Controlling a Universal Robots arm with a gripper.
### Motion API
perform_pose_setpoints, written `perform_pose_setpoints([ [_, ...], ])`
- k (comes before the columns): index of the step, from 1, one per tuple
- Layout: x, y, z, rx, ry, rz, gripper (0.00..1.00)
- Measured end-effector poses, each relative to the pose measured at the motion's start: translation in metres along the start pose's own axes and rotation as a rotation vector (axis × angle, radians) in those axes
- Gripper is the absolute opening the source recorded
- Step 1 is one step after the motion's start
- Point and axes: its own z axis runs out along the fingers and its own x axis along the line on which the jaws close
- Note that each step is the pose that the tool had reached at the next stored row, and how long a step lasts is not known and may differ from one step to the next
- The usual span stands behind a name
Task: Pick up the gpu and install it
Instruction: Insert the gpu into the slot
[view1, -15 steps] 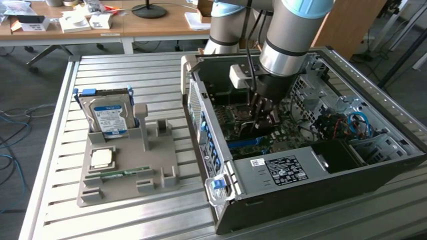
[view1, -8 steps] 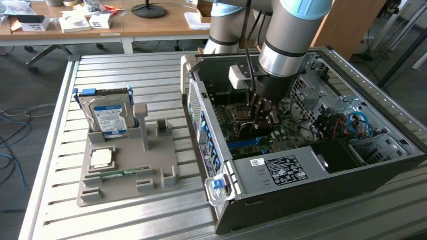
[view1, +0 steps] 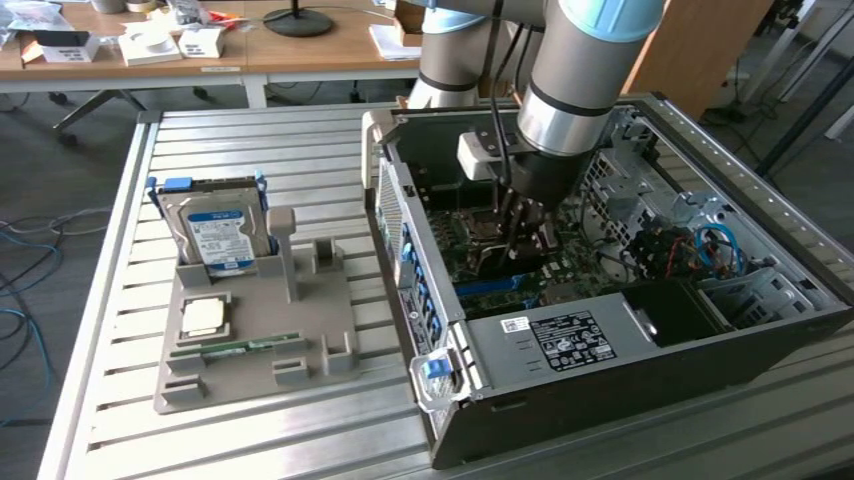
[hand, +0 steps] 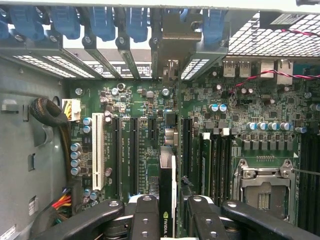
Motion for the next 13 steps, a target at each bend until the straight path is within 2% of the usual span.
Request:
perform_pose_setpoints([
  [13,0.0001,-0.0001,0.0034,0.0001,0.0000,0.000,0.27],
])
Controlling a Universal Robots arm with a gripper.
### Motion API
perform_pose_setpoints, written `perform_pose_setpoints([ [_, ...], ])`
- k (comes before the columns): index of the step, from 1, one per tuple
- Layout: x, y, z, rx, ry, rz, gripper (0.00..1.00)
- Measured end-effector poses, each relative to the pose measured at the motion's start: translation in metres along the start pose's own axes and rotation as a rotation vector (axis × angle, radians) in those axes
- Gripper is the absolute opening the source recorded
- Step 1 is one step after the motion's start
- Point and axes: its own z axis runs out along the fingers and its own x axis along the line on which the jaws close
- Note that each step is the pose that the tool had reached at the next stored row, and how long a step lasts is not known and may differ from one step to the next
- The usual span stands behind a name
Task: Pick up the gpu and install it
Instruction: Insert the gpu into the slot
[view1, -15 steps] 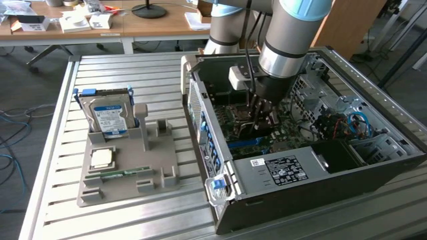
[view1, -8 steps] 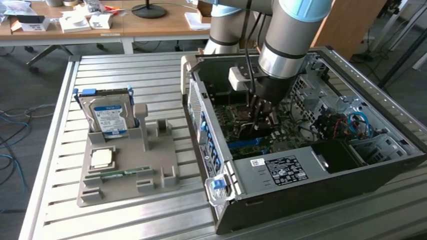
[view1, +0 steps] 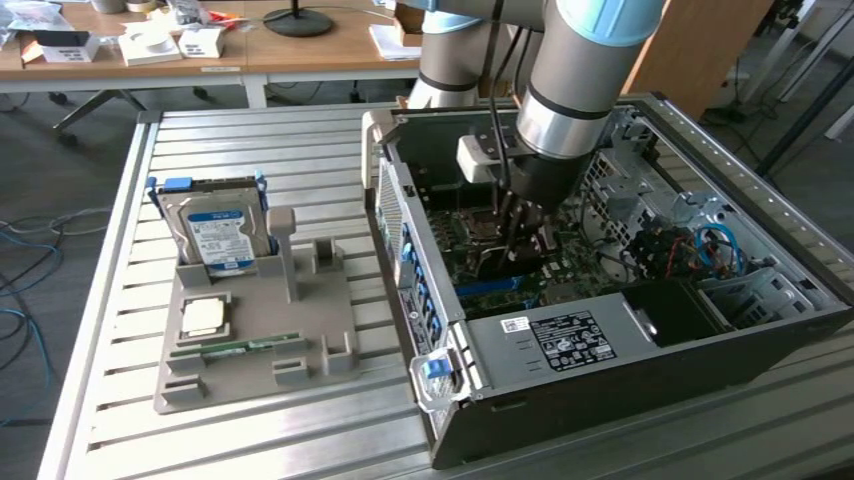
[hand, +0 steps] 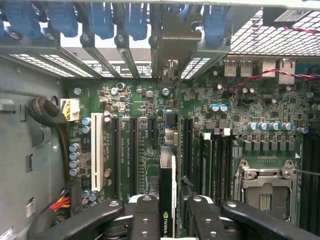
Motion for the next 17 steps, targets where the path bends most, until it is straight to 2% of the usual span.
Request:
perform_pose_setpoints([
  [17,0.0001,0.0000,0.0043,-0.0001,0.0002,0.000,0.27],
])
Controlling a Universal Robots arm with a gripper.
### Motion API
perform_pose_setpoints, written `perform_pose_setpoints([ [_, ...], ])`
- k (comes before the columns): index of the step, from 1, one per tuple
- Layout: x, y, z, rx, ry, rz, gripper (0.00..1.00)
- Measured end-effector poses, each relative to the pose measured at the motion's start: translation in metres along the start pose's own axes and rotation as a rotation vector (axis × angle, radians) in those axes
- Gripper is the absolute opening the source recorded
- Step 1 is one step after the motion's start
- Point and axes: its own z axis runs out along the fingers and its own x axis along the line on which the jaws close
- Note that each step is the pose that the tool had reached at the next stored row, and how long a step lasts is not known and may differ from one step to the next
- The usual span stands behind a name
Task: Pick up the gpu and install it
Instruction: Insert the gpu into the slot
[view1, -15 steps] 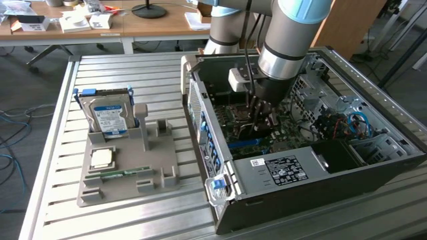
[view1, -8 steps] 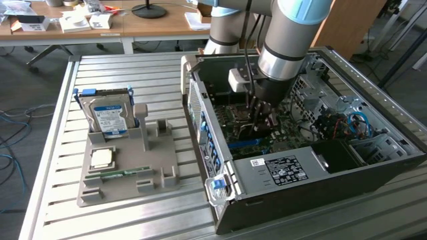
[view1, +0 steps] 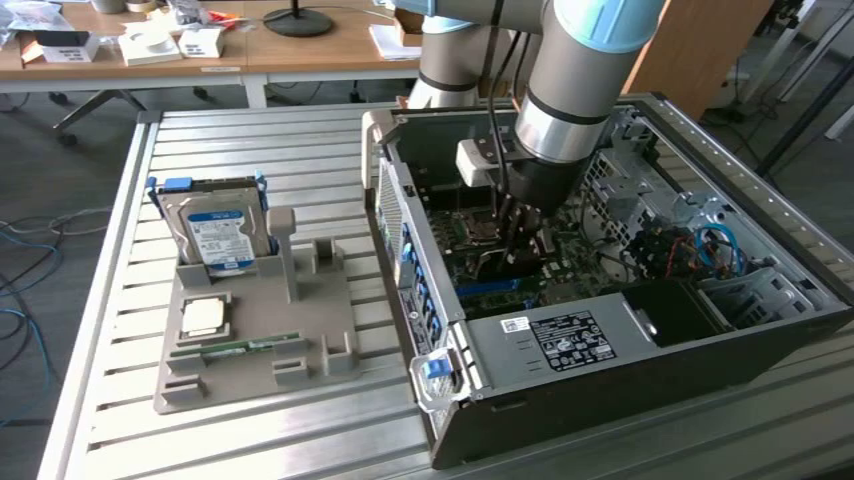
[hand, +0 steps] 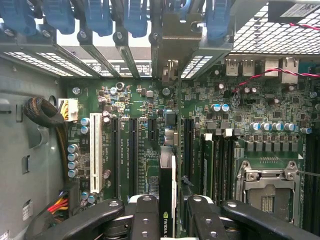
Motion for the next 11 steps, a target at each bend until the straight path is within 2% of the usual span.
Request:
perform_pose_setpoints([
  [11,0.0000,-0.0001,0.0023,0.0001,-0.0001,0.000,0.27],
])
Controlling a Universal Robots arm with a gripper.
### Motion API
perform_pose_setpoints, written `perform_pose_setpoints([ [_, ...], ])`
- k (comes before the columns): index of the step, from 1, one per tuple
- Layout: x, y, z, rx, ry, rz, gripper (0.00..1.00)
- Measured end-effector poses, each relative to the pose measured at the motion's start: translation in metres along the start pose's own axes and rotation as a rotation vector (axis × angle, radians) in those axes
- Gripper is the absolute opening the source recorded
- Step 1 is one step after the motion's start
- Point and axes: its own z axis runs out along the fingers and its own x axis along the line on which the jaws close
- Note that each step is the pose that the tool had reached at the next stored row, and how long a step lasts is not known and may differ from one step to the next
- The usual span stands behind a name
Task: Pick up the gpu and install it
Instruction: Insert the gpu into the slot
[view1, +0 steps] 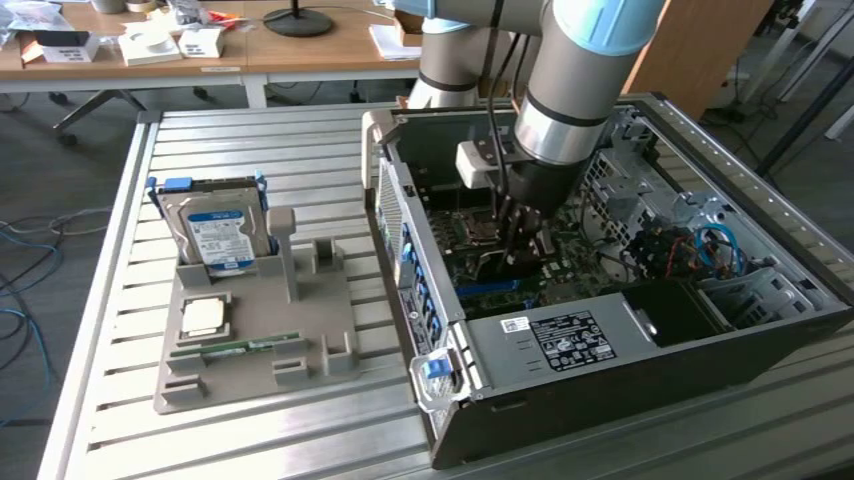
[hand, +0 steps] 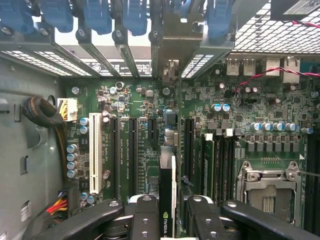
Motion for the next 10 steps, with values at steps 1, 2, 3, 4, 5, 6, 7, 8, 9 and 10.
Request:
perform_pose_setpoints([
  [1,0.0000,0.0000,0.0001,-0.0001,0.0000,0.000,0.27],
  [2,0.0000,0.0000,0.0001,0.0000,0.0001,0.000,0.27],
  [3,0.0000,0.0001,0.0001,0.0000,0.0000,0.000,0.27],
  [4,0.0000,0.0001,0.0002,0.0001,-0.0001,0.000,0.27],
  [5,0.0000,0.0001,0.0002,0.0000,-0.0001,0.000,0.27],
  [6,0.0000,0.0001,0.0002,0.0000,-0.0001,0.000,0.27],
  [7,0.0000,0.0002,0.0002,0.0001,-0.0001,0.000,0.27],
  [8,0.0000,0.0002,0.0002,0.0001,-0.0002,0.000,0.27],
  [9,0.0000,0.0002,-0.0002,0.0001,-0.0003,0.000,0.27],
  [10,-0.0001,0.0003,-0.0007,-0.0001,-0.0003,0.000,0.27],
])
